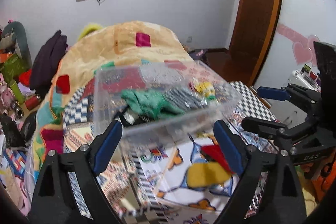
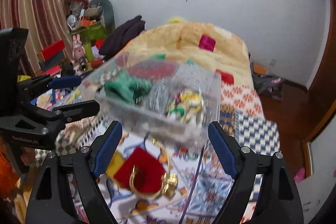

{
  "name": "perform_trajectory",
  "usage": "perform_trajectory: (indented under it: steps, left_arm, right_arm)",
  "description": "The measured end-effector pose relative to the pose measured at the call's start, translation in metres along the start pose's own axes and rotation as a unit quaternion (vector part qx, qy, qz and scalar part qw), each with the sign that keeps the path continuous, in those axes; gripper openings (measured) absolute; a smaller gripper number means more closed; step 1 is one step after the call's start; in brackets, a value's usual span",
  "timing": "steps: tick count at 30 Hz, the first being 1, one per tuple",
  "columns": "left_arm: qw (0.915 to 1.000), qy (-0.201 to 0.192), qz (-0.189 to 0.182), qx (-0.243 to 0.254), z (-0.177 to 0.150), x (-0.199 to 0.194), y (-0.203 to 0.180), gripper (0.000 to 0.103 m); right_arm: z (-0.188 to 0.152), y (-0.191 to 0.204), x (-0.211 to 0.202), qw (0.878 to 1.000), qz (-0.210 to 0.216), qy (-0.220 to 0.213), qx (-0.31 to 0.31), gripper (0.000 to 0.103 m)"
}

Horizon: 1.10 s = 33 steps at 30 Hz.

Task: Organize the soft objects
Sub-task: 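Carry both items into the clear box and open both tools, then grasp the yellow sponge with the left tool while the right tool grasps the red velvet pouch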

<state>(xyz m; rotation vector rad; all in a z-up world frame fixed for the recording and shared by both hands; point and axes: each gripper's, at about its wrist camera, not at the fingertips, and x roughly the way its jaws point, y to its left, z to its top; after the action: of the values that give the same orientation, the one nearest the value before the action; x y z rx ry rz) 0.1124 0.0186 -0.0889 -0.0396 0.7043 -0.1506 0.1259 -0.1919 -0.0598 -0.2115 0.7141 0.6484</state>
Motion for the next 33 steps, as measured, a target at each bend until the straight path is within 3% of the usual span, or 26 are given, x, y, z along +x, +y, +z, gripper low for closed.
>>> perform_trajectory:
  steps: [9, 15, 19, 23, 25, 27, 33]
  left_arm:
    - [0.9979, 0.063, -0.017, 0.001, -0.036, 0.025, -0.014, 0.089]
    - [0.9958, 0.088, -0.025, 0.009, -0.053, 0.039, -0.024, 0.087]
    - [0.9950, 0.091, -0.041, 0.003, -0.058, 0.041, -0.026, 0.075]
    - [0.9924, 0.097, -0.074, -0.014, -0.058, 0.044, -0.023, 0.056]
    - [0.9904, 0.100, -0.094, -0.022, -0.059, 0.046, -0.023, 0.045]
    - [0.9901, 0.098, -0.097, -0.025, -0.059, 0.045, -0.023, 0.042]
    - [0.9924, 0.087, -0.085, -0.017, -0.060, 0.036, -0.026, 0.036]
  right_arm:
    - [-0.043, -0.012, 0.038, 0.995, 0.006, 0.093, 0.016, 0.081]
    - [-0.054, -0.013, 0.043, 0.993, 0.019, 0.118, 0.019, 0.056]
    - [-0.056, -0.011, 0.039, 0.991, 0.033, 0.124, 0.021, 0.037]
    - [-0.062, -0.011, 0.037, 0.992, 0.035, 0.124, 0.018, 0.033]
    - [-0.061, -0.011, 0.035, 0.992, 0.036, 0.120, 0.020, 0.025]
    - [-0.062, -0.012, 0.031, 0.993, 0.033, 0.113, 0.025, 0.019]
    - [-0.057, -0.012, 0.023, 0.995, 0.023, 0.095, 0.028, 0.017]
